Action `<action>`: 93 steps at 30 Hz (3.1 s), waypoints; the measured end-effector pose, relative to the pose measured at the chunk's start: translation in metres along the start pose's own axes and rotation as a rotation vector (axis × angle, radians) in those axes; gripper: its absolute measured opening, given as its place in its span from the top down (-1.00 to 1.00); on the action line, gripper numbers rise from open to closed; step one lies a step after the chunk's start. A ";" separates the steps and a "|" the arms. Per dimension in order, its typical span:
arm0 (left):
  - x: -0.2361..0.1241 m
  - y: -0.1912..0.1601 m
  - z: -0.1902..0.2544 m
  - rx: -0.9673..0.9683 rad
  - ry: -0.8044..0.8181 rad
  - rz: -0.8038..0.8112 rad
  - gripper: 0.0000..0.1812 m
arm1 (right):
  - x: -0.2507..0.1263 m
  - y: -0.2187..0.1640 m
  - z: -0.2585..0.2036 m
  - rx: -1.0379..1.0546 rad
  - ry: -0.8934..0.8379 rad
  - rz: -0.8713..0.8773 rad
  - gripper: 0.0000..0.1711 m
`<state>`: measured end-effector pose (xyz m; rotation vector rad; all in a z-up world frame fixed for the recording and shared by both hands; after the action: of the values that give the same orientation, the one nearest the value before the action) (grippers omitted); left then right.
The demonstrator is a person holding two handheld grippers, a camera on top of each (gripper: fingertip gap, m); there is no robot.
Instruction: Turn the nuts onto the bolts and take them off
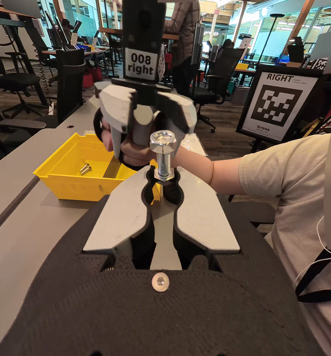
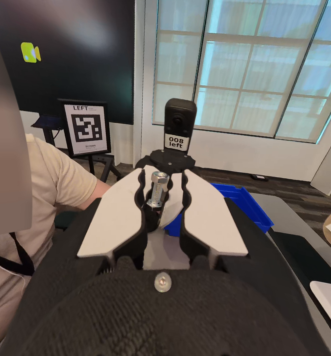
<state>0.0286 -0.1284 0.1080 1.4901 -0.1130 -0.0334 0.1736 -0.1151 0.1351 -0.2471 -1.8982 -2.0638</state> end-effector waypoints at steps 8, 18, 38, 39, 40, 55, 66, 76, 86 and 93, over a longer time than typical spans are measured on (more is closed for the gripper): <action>-0.002 0.001 0.000 -0.028 -0.014 -0.007 0.81 | -0.011 0.001 0.011 0.057 -0.028 0.044 0.61; -0.001 -0.003 -0.004 -0.022 0.030 -0.033 0.81 | -0.009 -0.007 0.017 0.100 -0.058 -0.024 0.51; 0.002 -0.003 -0.001 -0.001 0.023 -0.057 0.80 | 0.002 -0.003 0.001 -0.001 -0.032 -0.070 0.54; 0.002 -0.003 0.000 0.000 0.021 -0.058 0.80 | 0.001 -0.005 0.003 -0.006 -0.042 -0.088 0.54; 0.002 -0.003 0.000 0.002 0.028 -0.061 0.80 | -0.002 -0.006 0.006 0.000 -0.054 -0.085 0.49; 0.000 0.000 0.003 0.011 0.027 -0.052 0.81 | -0.010 -0.002 0.014 0.095 -0.049 -0.001 0.59; 0.002 -0.001 0.003 0.017 0.036 -0.068 0.80 | -0.003 -0.007 0.010 0.088 -0.018 -0.013 0.55; 0.001 -0.001 0.002 0.013 0.036 -0.069 0.80 | 0.005 -0.008 0.002 0.075 0.017 -0.044 0.55; -0.026 0.011 -0.013 0.016 0.153 -0.031 0.80 | -0.002 -0.005 0.004 0.045 -0.035 -0.071 0.56; -0.069 0.026 -0.014 0.050 0.279 -0.005 0.81 | -0.014 -0.023 0.007 0.019 -0.099 -0.232 0.56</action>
<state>-0.0394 -0.1057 0.1286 1.5300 0.1162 0.1739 0.1779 -0.1046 0.1094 -0.1316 -2.0913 -2.2164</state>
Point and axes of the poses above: each gripper's, where its closed fingertips meet, x out along the fingers, y out of its top, z = x × y across the jaws, the point moved 9 cm from there along -x, back along the fingers, and after that the axes turned 12 degrees about z, right-handed, at the moved point
